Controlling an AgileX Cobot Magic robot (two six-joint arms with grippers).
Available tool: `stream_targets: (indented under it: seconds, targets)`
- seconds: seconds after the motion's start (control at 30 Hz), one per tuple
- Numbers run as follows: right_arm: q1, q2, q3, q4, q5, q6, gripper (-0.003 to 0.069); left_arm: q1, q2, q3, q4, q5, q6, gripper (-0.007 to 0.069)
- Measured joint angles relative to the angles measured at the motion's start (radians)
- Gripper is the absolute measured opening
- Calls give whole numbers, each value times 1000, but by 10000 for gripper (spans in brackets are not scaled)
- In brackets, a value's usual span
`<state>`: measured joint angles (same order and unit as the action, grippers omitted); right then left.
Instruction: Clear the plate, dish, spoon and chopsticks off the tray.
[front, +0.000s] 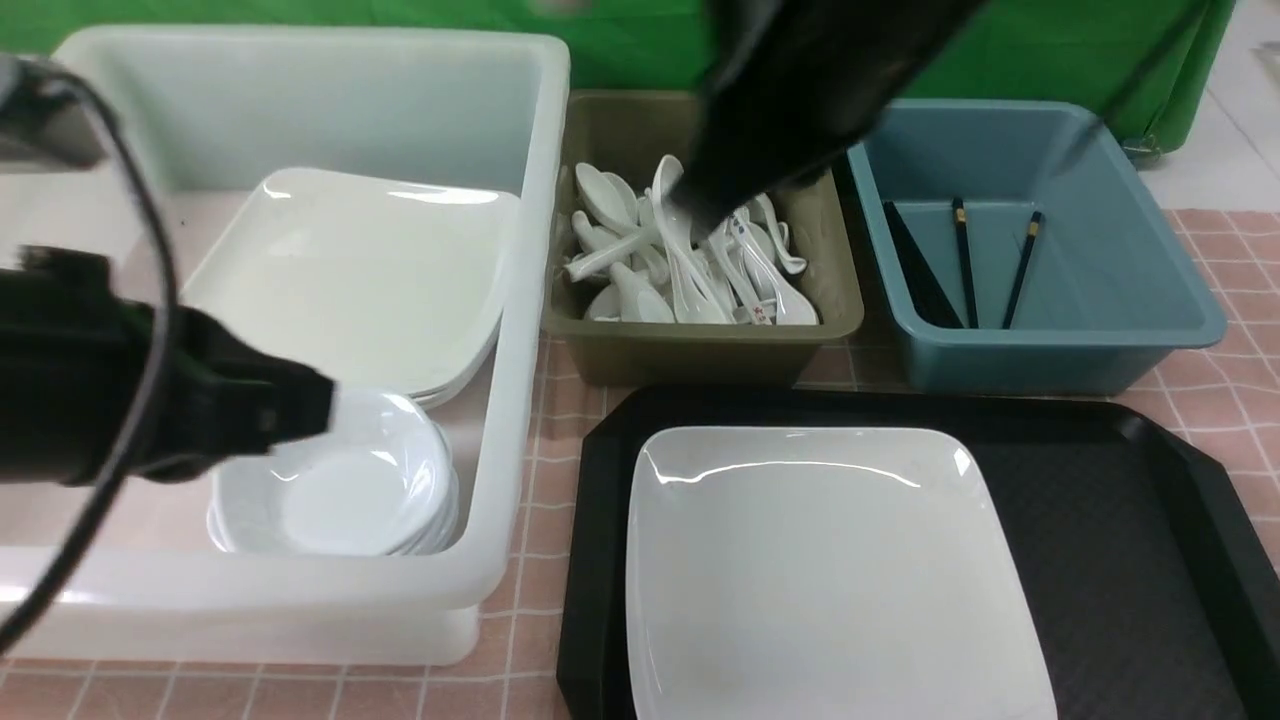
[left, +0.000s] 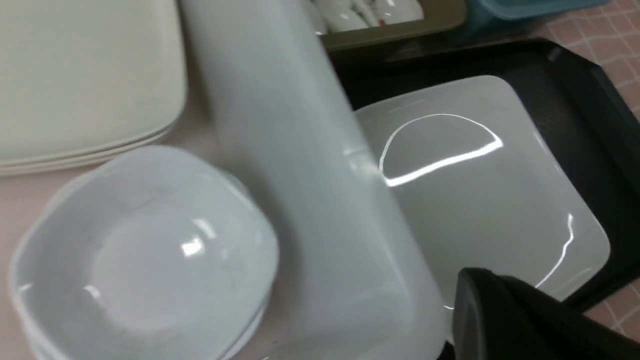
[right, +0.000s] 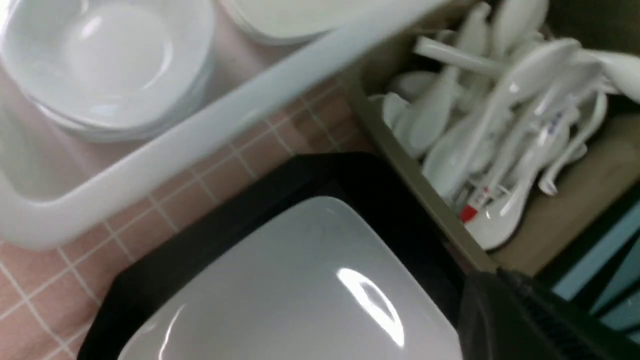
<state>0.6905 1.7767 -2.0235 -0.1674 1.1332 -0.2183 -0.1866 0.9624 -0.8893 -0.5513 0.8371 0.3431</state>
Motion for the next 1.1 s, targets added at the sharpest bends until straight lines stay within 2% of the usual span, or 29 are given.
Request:
stream_targets:
  seconds: [0.03, 0.07, 0.1, 0.13, 0.17, 0.2, 0.33, 0.47, 0.53, 0.57, 0.6, 0.67, 0.73, 0.77, 0.8, 0.87, 1.1]
  targets:
    - [-34, -20, 17, 30, 0, 0, 30, -29, 10, 0, 8, -14, -15, -3]
    - [-130, -70, 79, 136, 0, -14, 30, -116, 38, 0, 45, -48, -54, -3]
    - [-142, -76, 87, 136, 0, -18, 30, -116, 42, 0, 50, -52, -54, -3]
    - [-191, -98, 122, 203, 0, -35, 30, -163, 57, 0, 66, -67, -72, -3]
    - [-301, -141, 210, 318, -1, -81, 30, -239, 98, 0, 95, -95, -108, -3]
    - [-359, -159, 264, 373, -2, -103, 30, -277, 120, 0, 108, -108, -124, -3]
    - [-535, -185, 449, 473, -5, -155, 44, -366, 187, -9, 124, -115, -141, -3]
    - [-661, -169, 651, 539, -38, -211, 169, -405, 243, -38, 130, -118, -145, -3]
    - [-691, -146, 721, 585, -96, -243, 254, -405, 259, -54, 143, -118, -145, -3]
    - [-691, -146, 726, 588, -102, -245, 262, -405, 259, -56, 143, -118, -145, -3]
    - [-702, -110, 756, 605, -153, -262, 323, -405, 269, -72, 167, -119, -146, -3]
    - [-706, -79, 762, 614, -177, -266, 364, -405, 271, -86, 188, -120, -153, -3]
    - [-707, 1, 763, 643, -241, -268, 449, -405, 272, -105, 234, -130, -173, -3]
    - [-707, 8, 762, 643, -245, -268, 449, -405, 272, -105, 238, -130, -173, -3]
    - [-707, 54, 749, 666, -265, -269, 486, -405, 272, -110, 259, -135, -190, -3]
    - [-707, 114, 722, 685, -282, -276, 512, -405, 272, -111, 278, -138, -208, -3]
    - [-704, 284, 612, 697, -305, -293, 529, -405, 272, -111, 307, -138, -228, -3]
